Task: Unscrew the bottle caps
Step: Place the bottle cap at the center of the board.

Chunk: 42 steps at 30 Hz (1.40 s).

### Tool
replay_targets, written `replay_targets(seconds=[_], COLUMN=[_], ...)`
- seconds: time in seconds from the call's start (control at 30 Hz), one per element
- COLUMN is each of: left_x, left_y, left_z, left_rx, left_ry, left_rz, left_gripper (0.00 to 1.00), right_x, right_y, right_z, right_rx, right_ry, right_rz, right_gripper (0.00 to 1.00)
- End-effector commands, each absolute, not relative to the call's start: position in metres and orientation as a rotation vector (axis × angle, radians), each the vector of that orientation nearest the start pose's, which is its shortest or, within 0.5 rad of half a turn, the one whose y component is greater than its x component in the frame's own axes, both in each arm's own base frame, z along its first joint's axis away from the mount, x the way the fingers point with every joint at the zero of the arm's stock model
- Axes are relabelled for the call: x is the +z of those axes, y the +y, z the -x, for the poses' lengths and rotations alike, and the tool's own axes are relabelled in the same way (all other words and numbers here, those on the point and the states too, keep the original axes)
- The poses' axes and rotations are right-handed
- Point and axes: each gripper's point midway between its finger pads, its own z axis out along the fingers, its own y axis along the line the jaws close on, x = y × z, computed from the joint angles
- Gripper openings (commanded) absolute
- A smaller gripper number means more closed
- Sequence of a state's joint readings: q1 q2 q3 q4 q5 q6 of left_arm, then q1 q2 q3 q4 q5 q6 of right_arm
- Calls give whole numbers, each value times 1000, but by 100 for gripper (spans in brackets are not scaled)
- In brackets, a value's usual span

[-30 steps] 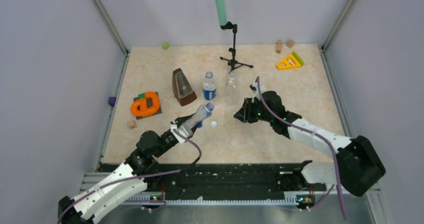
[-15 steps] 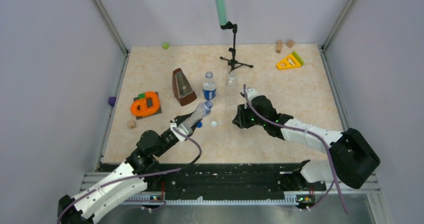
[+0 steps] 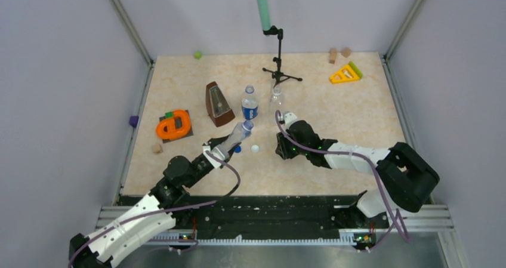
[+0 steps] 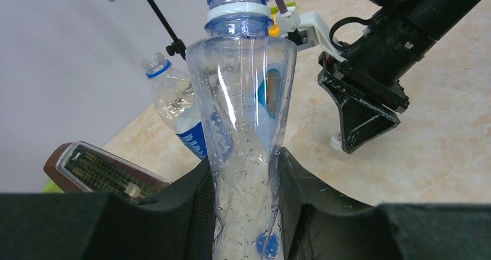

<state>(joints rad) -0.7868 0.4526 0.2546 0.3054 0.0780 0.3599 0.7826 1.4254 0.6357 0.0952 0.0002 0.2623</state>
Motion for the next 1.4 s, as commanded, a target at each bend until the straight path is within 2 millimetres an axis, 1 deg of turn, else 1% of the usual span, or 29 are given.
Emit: replay_targets(seconds=[0.0,0.1,0.2,0.3,0.43,0.53,0.67,0.77,0.83,0.93,1.0,1.1,1.17,1.27,1.3,1.37], left_x=[248,246,248,246,245,248,248,248,248,249,247,247,245,243,242,241], left_y=[-197,-194,-193,-195,-195,-194,-193,-188,-189,-190,-190,-191,-191,-193,-193,-193], left_z=[-204,-208,-210,-210,-212,-211,-211,-215,-215,-215,-215,-215,-215,-214,-214,-214], left_rx=[-406,-380,-375,-381,-374,-370,-364,-335,-338,-343,-342,-347,-350,-356,-355,-356], left_ry=[1166,1171,1169,1174,1184,1178,1175,1189,1188,1184,1189,1193,1197,1199,1202,1205], left_rz=[-784,-768,-757,-760,-762,-761,-765,-743,-741,-744,-747,-750,-750,-760,-765,-766], left_gripper=[0,0,0,0,0,0,0,0,0,0,0,0,0,0,0,0], right_x=[69,65,63,62,55,54,55,50,45,39,42,51,59,75,86,104], right_y=[281,288,291,300,314,314,314,309,308,305,306,308,306,306,308,307], right_z=[-263,-261,-267,-271,-266,-272,-269,-269,-267,-263,-263,-260,-261,-257,-260,-260], right_rx=[564,591,554,543,536,500,516,473,455,436,448,490,495,537,565,591], right_ry=[2173,2181,2202,2201,2202,2210,2211,2246,2284,2329,2320,2293,2274,2241,2199,2150], right_rz=[607,626,604,594,673,654,666,660,678,688,684,679,653,639,618,579], right_gripper=[9,11,11,12,14,17,24,25,25,27,38,41,57,58,59,59])
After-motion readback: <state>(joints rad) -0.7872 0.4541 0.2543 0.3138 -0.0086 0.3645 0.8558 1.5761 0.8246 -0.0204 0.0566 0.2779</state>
